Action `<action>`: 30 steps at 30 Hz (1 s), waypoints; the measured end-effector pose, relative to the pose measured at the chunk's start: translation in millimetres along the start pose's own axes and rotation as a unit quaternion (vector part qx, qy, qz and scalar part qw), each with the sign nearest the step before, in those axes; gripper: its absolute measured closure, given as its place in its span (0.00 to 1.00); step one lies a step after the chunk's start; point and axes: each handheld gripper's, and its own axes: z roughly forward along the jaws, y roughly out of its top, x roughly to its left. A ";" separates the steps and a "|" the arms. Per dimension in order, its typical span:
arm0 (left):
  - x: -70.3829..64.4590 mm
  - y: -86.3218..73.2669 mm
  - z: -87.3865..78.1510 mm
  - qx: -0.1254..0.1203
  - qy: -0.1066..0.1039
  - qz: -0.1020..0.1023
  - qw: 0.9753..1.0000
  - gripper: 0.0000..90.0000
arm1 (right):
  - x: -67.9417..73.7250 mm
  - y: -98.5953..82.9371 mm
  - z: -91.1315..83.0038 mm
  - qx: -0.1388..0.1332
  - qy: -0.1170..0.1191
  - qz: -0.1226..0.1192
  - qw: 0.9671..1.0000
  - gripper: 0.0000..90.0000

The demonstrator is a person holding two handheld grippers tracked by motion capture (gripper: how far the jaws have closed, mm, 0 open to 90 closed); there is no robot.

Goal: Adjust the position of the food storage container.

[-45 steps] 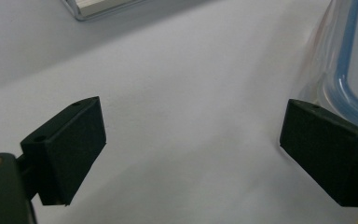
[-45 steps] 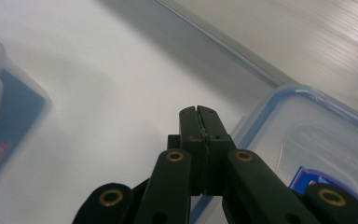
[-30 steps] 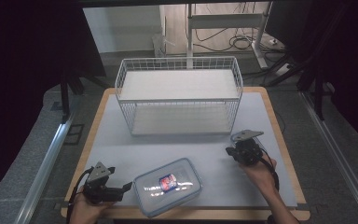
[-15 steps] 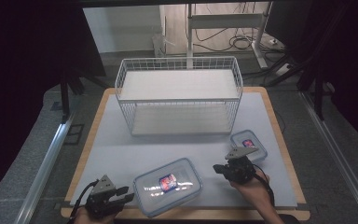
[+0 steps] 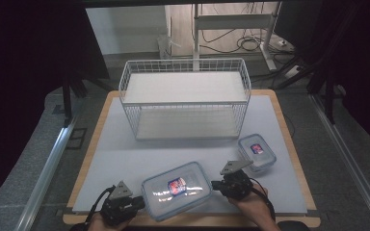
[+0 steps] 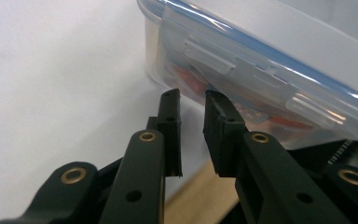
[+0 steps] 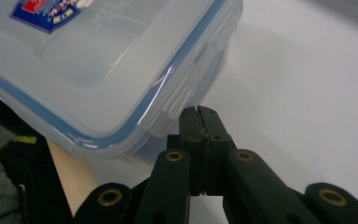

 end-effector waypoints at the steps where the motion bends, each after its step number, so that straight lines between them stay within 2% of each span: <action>1: 1.9 2.7 2.1 0.000 0.000 -0.003 1.000 0.85 | -1.7 -0.6 -0.7 -0.001 0.003 0.009 1.000 1.00; 3: 6.4 8.5 7.4 -0.003 -0.002 -0.010 1.000 0.86 | -4.8 -1.8 -2.7 -0.003 0.001 0.018 1.000 1.00; 6: 11.4 15.6 12.4 -0.005 0.003 -0.011 1.000 0.87 | -6.0 -2.0 -3.9 -0.004 -0.006 0.020 1.000 1.00; 9: 20.1 24.8 19.7 -0.012 -0.003 -0.024 1.000 0.89 | -8.7 -2.3 -5.6 -0.007 -0.014 0.022 1.000 1.00; 12: 23.3 30.4 23.4 -0.011 -0.006 -0.027 1.000 0.89 | -10.7 -2.4 -6.3 -0.008 -0.015 0.025 1.000 1.00; 16: 25.1 45.3 33.7 -0.006 0.006 -0.023 1.000 0.92 | -13.5 -3.2 -8.8 -0.009 -0.028 0.032 0.999 1.00; 18: 25.6 47.6 35.5 -0.006 0.006 -0.024 1.000 0.93 | -15.5 -3.8 -9.9 -0.010 -0.034 0.036 0.999 1.00; 23: 28.1 68.2 51.0 -0.004 0.014 -0.027 1.000 0.96 | -22.4 -4.0 -12.5 -0.013 -0.053 0.046 0.997 1.00; 25: 28.4 71.6 53.1 -0.005 0.015 -0.027 1.000 0.97 | -23.9 -3.9 -13.3 -0.014 -0.057 0.049 0.997 1.00; 28: 32.4 81.7 57.3 -0.006 0.015 -0.038 0.999 0.97 | -29.8 -3.3 -14.2 -0.015 -0.063 0.056 0.996 1.00; 30: 36.1 79.7 55.3 -0.006 0.004 -0.053 0.999 0.91 | -31.8 -2.6 -14.0 -0.015 -0.061 0.060 0.996 1.00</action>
